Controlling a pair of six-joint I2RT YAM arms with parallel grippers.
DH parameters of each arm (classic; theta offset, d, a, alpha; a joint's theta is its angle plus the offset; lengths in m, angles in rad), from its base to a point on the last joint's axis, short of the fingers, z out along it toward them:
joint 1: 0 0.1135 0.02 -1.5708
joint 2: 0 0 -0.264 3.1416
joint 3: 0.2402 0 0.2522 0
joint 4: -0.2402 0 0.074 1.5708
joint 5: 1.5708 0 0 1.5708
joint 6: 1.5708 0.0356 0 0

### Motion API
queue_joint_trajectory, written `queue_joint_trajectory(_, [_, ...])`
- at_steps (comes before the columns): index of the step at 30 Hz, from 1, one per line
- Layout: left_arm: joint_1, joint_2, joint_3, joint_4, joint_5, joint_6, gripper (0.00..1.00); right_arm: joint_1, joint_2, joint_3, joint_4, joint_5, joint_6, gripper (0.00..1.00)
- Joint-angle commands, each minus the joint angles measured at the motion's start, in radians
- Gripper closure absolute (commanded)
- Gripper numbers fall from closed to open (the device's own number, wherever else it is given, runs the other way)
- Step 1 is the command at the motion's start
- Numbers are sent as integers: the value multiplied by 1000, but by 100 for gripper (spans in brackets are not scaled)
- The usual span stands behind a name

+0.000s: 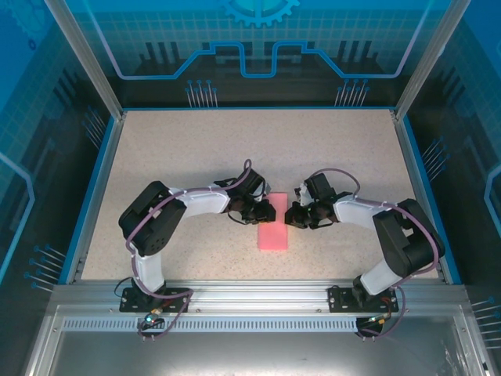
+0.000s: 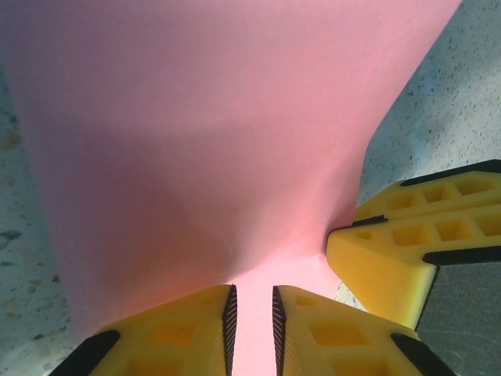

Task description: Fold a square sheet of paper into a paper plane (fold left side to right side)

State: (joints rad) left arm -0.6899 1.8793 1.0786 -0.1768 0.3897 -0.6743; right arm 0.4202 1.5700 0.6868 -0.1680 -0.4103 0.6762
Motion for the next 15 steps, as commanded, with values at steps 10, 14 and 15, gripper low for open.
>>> queue_joint_trajectory(10, [2,27,33,-26,-5,19,78,18,48,47,-45,37,-26,92])
queue_joint_trajectory(14, [3,30,34,-28,-5,20,77,19,56,57,-52,44,-30,92])
queue_joint_trajectory(15, [3,30,33,-28,-5,21,77,19,59,58,-53,44,-30,92])
